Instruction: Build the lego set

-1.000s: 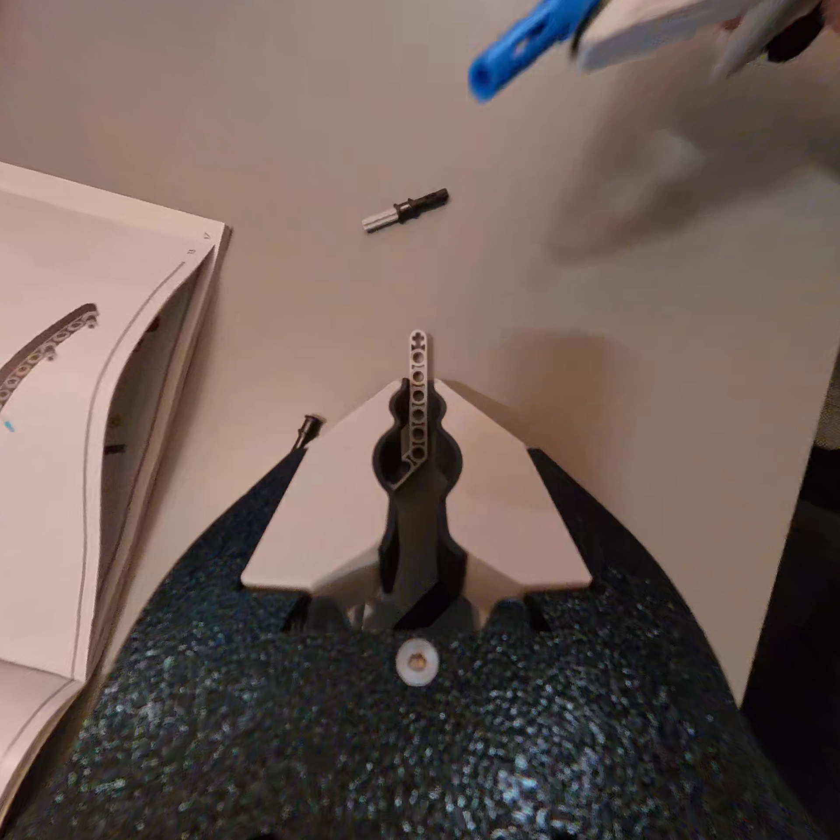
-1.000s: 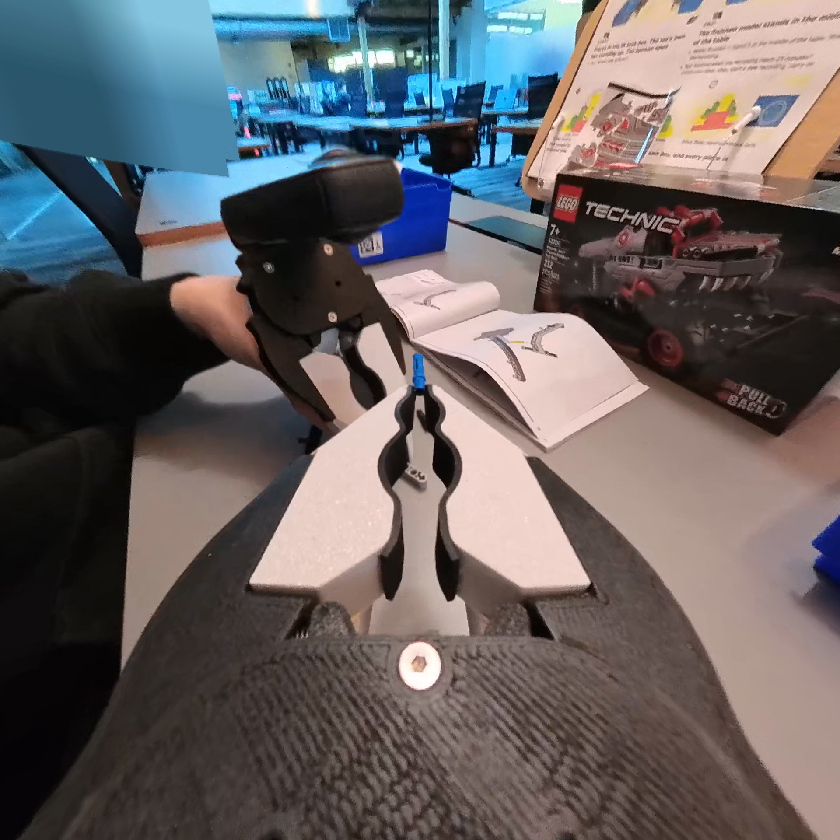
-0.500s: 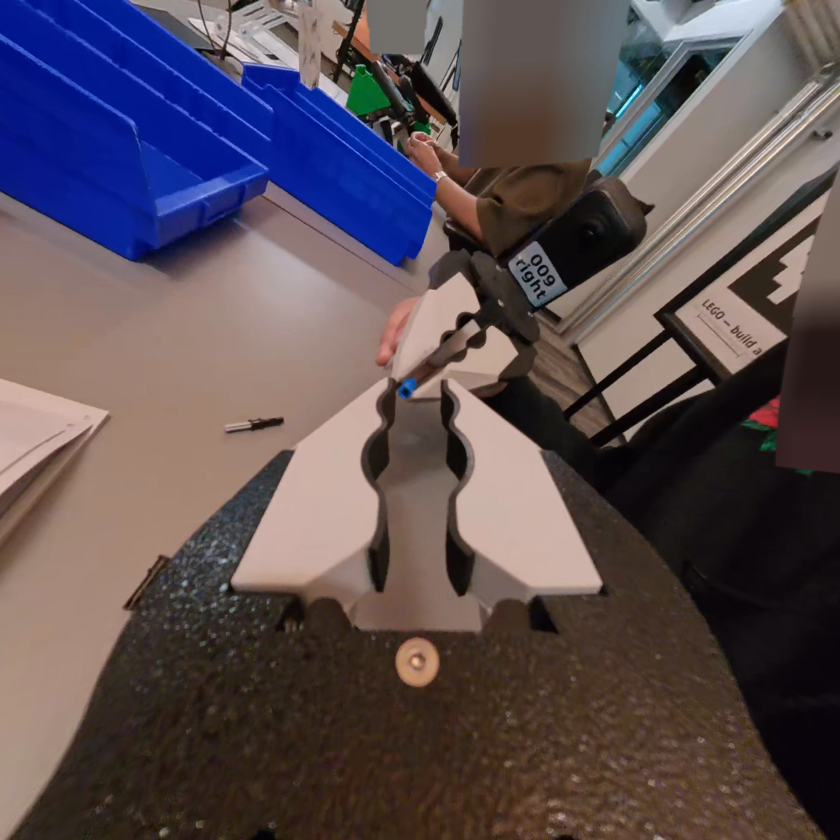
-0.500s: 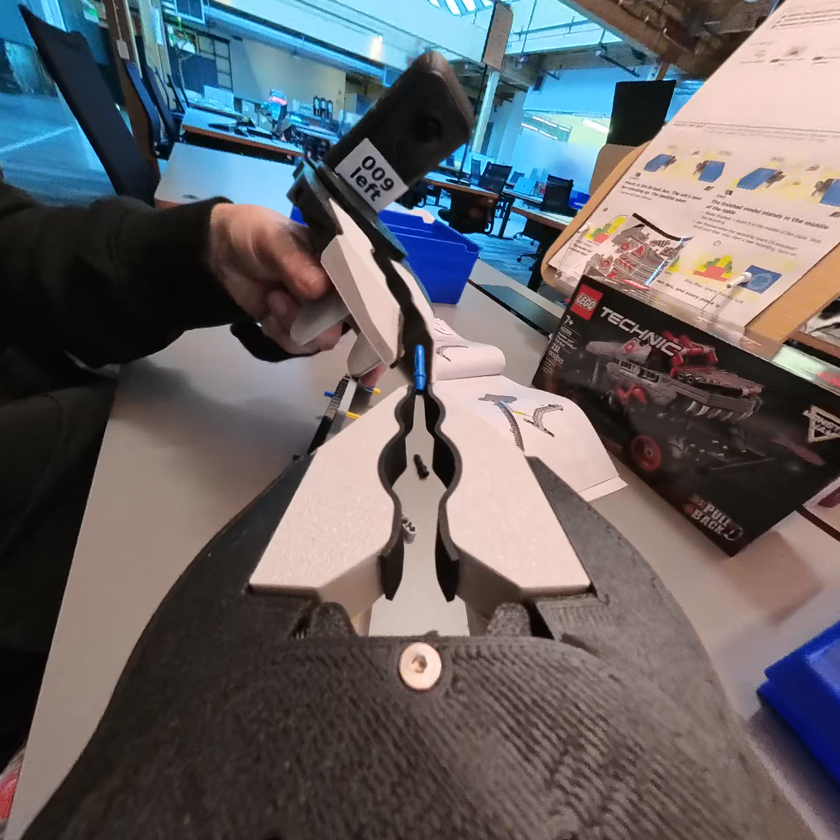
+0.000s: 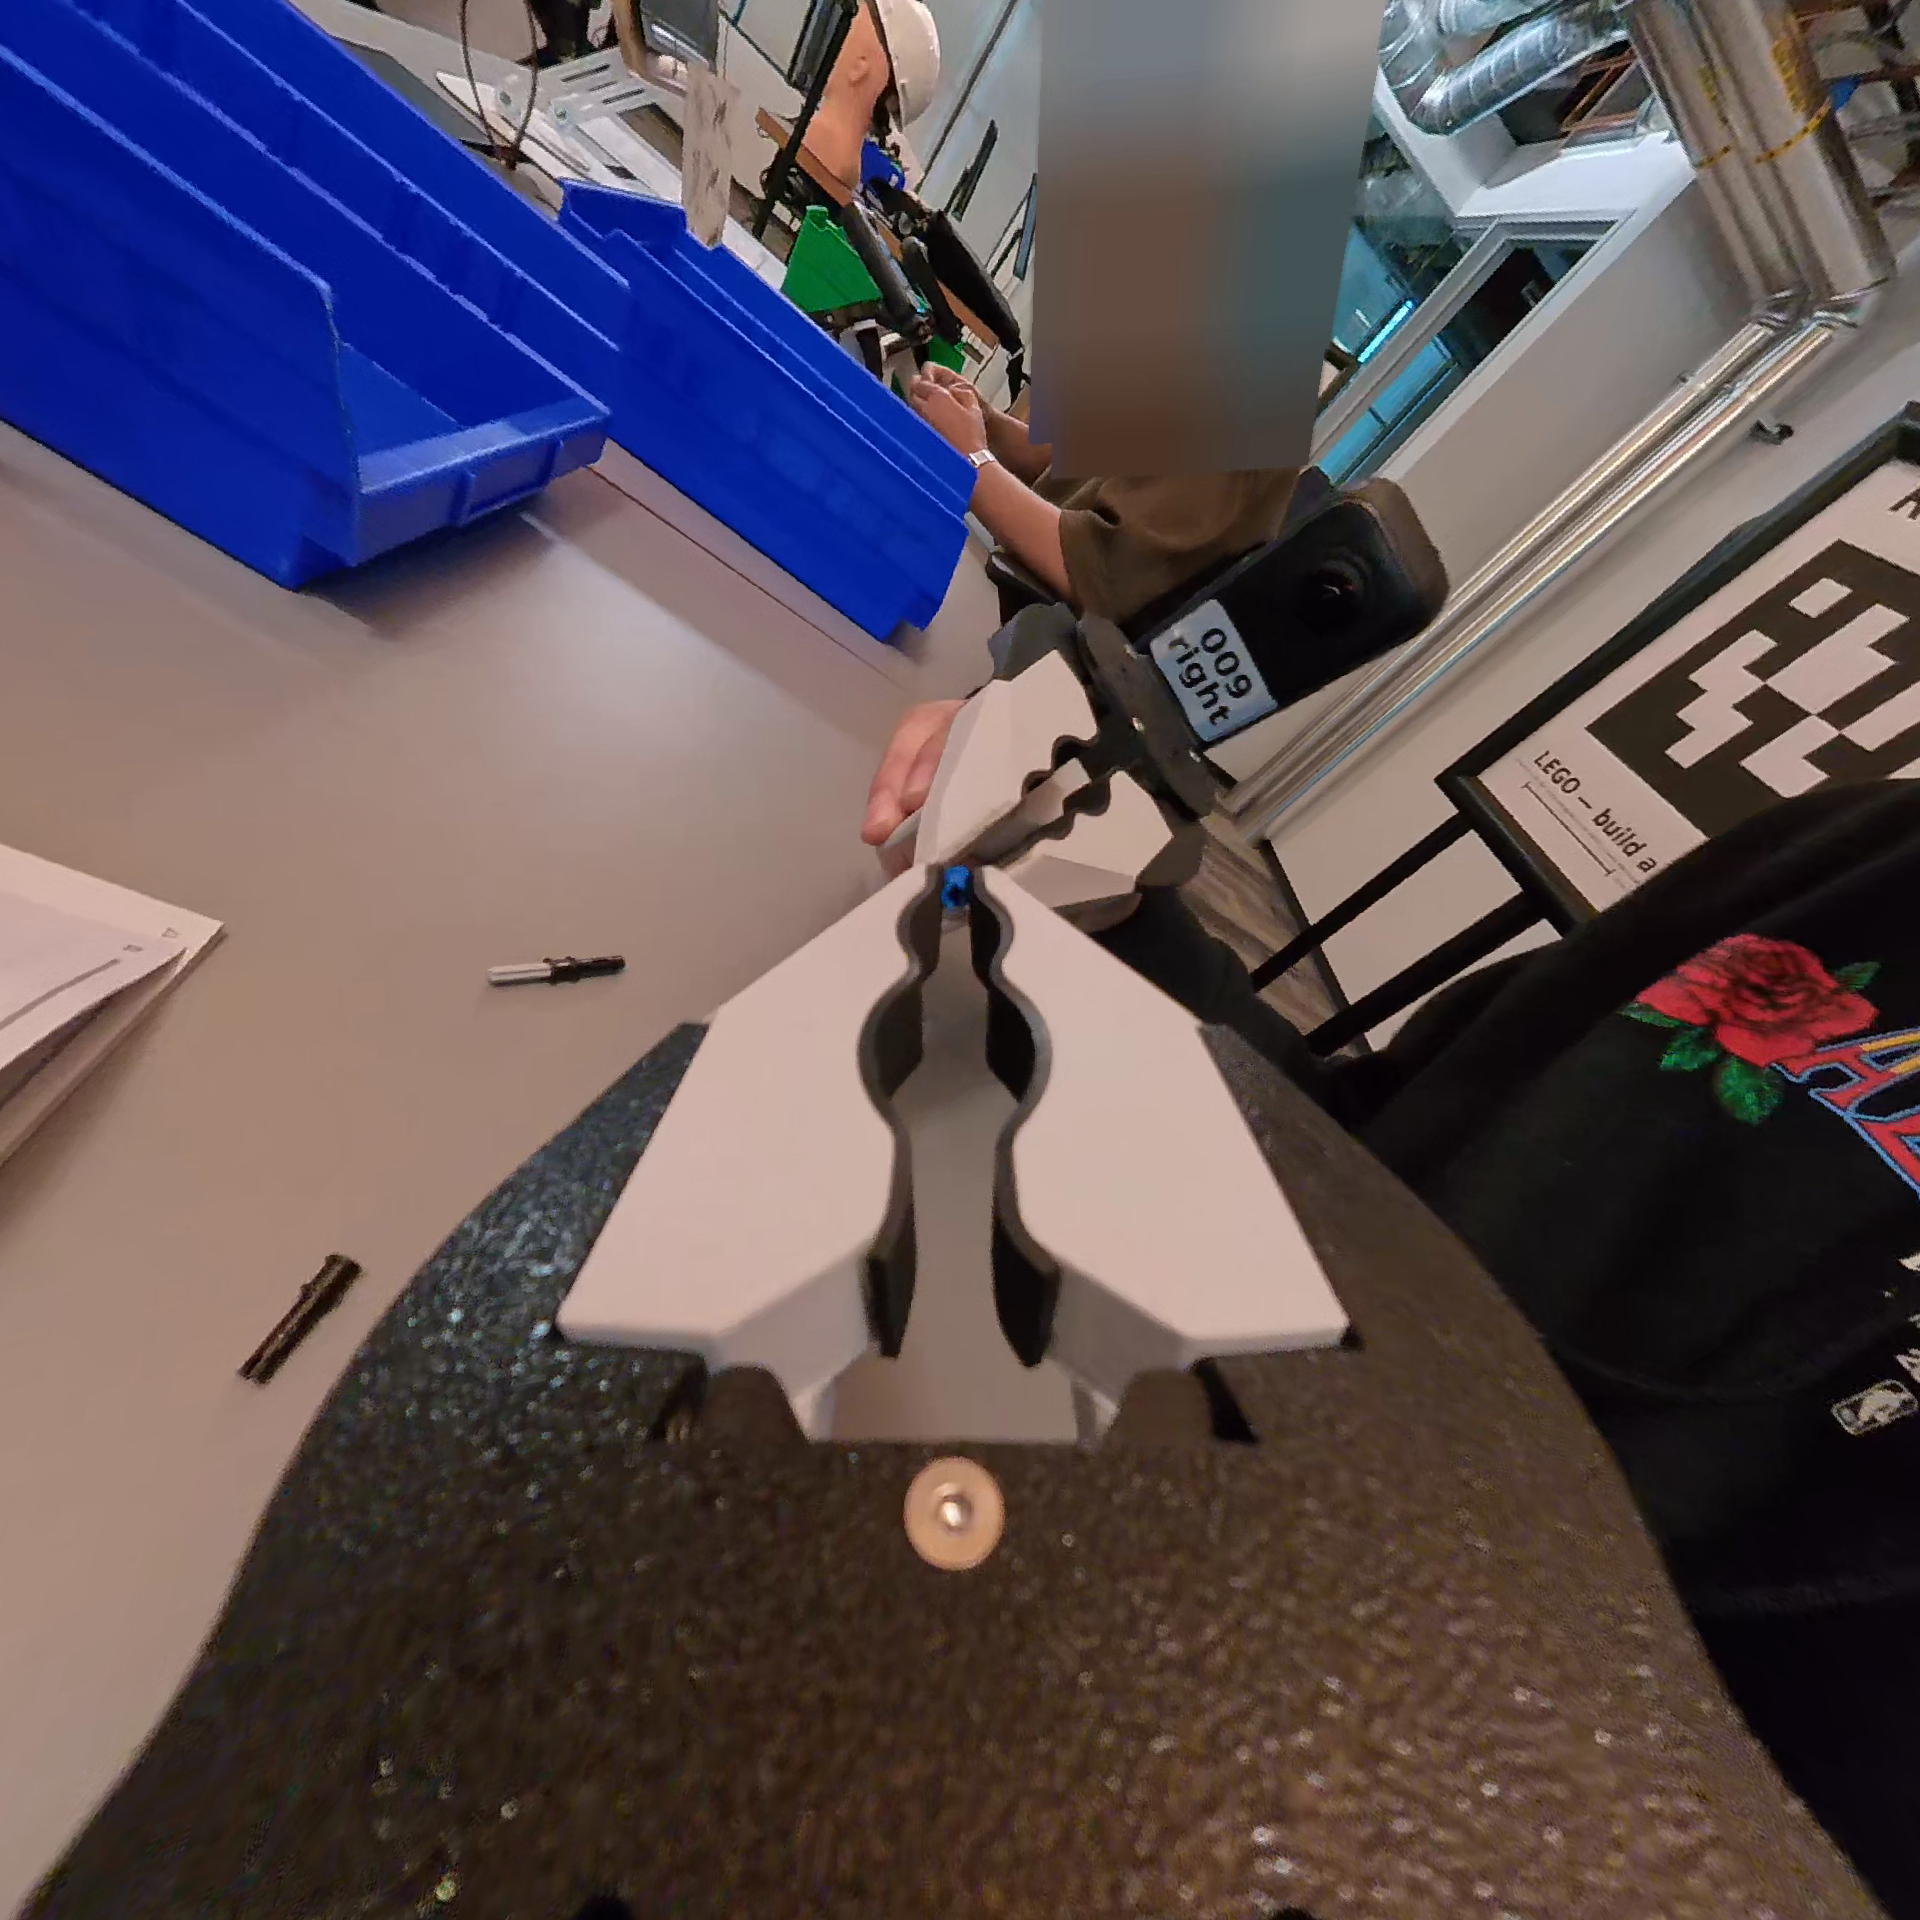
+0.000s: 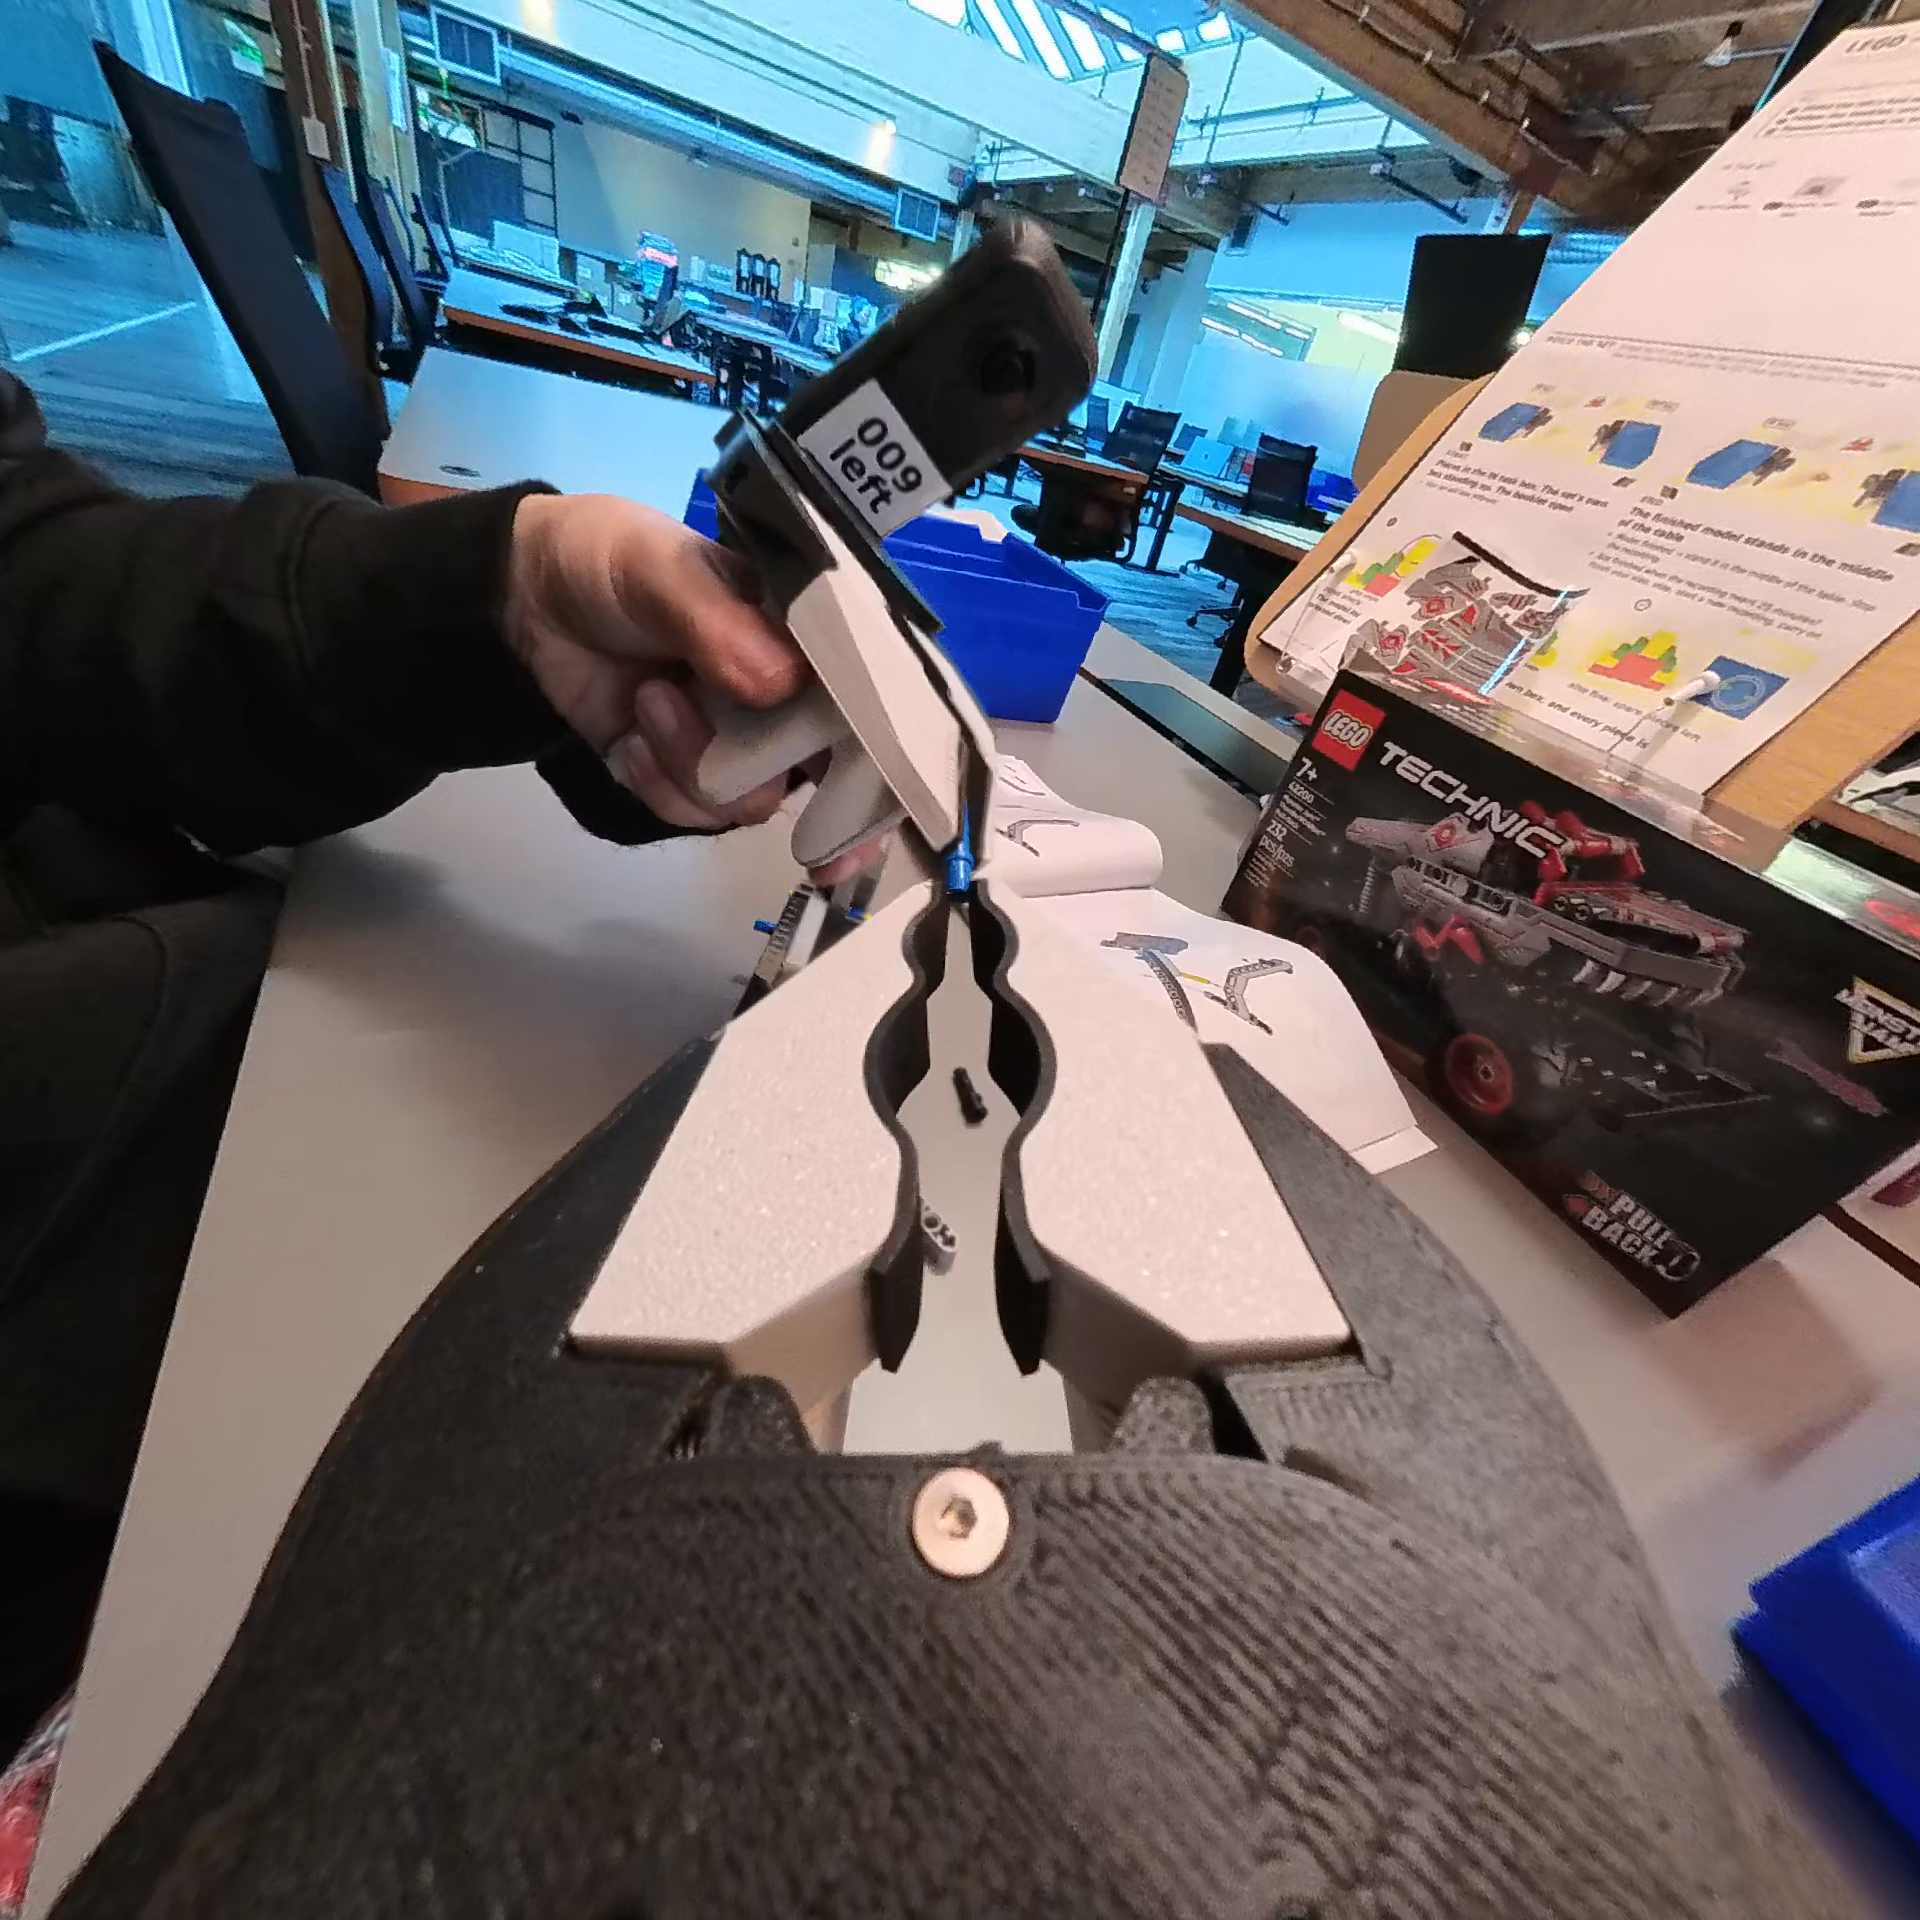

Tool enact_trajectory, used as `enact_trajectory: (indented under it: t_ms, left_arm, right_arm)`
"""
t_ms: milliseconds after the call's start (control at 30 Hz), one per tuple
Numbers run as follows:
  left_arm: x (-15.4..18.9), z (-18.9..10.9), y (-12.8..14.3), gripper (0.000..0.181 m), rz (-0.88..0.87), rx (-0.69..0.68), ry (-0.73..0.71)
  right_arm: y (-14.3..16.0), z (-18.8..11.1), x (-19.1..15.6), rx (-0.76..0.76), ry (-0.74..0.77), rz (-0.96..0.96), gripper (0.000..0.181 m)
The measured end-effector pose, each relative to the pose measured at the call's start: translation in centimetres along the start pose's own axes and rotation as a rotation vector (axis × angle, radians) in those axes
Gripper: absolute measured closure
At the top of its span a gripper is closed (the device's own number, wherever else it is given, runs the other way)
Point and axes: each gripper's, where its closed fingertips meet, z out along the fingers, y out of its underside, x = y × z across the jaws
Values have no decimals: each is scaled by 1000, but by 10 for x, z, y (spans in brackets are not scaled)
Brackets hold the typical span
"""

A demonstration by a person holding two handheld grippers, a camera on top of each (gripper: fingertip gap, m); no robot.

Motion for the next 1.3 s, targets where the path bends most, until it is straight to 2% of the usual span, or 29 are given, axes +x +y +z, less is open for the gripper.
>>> enact_trajectory:
  t_ms: [33,300,467,1100,1300]
  left_arm:
    - [-1,0,0,179,0,2,-8]
    - [10,1,-7,179,-99,71,119]
    - [12,2,-8,179,-104,81,137]
    - [13,2,-13,179,-150,121,169]
    - [6,1,-14,179,-131,121,123]
  right_arm:
    - [2,0,1,-10,9,-6,180]
    - [-13,-5,0,110,-2,42,180]
    - [-16,-6,0,136,-9,55,180]
    - [-22,-3,3,171,15,55,179]
    - [-17,2,8,161,37,72,178]
